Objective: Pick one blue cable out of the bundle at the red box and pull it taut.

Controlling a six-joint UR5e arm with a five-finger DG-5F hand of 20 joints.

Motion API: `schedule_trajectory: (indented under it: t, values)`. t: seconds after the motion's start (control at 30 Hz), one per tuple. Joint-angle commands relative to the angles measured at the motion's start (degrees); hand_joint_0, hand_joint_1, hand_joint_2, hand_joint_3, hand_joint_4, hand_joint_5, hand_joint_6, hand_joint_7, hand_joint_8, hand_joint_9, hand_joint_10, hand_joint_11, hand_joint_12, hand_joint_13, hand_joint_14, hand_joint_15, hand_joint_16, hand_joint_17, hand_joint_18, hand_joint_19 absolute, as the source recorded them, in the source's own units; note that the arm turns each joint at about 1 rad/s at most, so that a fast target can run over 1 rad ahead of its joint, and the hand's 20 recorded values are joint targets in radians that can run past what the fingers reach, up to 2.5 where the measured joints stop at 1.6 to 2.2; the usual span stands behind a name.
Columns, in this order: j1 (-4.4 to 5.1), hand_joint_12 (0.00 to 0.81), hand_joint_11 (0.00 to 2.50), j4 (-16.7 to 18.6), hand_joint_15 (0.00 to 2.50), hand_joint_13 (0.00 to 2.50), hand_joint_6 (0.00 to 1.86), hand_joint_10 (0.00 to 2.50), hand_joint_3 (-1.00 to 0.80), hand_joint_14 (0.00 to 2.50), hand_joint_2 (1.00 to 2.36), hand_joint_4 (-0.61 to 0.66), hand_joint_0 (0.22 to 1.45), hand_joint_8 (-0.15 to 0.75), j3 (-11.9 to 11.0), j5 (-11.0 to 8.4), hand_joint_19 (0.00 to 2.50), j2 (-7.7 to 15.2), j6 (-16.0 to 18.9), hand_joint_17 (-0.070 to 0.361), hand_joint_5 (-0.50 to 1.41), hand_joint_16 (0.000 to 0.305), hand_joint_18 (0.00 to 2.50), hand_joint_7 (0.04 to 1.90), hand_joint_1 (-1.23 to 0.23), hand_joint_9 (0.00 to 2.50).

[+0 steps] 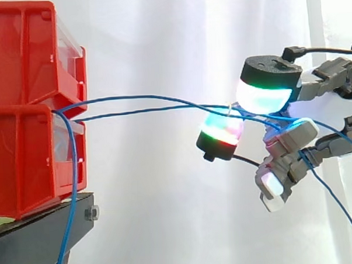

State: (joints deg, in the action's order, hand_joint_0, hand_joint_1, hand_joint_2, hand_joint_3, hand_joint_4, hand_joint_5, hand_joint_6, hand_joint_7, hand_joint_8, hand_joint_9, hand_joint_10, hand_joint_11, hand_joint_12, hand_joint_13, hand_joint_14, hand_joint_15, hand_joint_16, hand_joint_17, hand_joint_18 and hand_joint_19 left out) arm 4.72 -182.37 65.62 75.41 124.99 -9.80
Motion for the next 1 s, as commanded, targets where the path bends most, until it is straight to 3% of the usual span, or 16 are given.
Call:
schedule_trajectory:
  t: [0.0, 0.57, 0.97]
  values:
    - [0.03, 0.386, 1.40, 0.0, 0.55, 1.00, 0.89, 0.02, -0.49, 0.02, 1.00, 0.02, 0.55, 0.355, 0.0, 0.00, 0.47, 0.0, 0.0, 0.109, -0.08, 0.049, 0.80, 0.89, -0.76, 1.40]
    - [0.20, 0.373, 1.44, -0.4, 0.56, 1.10, 0.88, 0.00, -0.50, 0.02, 1.00, -0.07, 0.55, 0.342, 0.0, 1.32, 0.48, 0.0, 0.2, 0.107, -0.03, 0.048, 0.91, 1.01, -0.80, 1.59]
    - [0.38, 0.358, 1.50, -0.5, 0.59, 1.14, 0.89, 0.00, -0.32, 0.02, 1.02, -0.09, 0.64, 0.335, 0.0, 1.32, 0.51, 0.0, 0.2, 0.099, -0.02, 0.044, 0.99, 0.97, -0.94, 1.60]
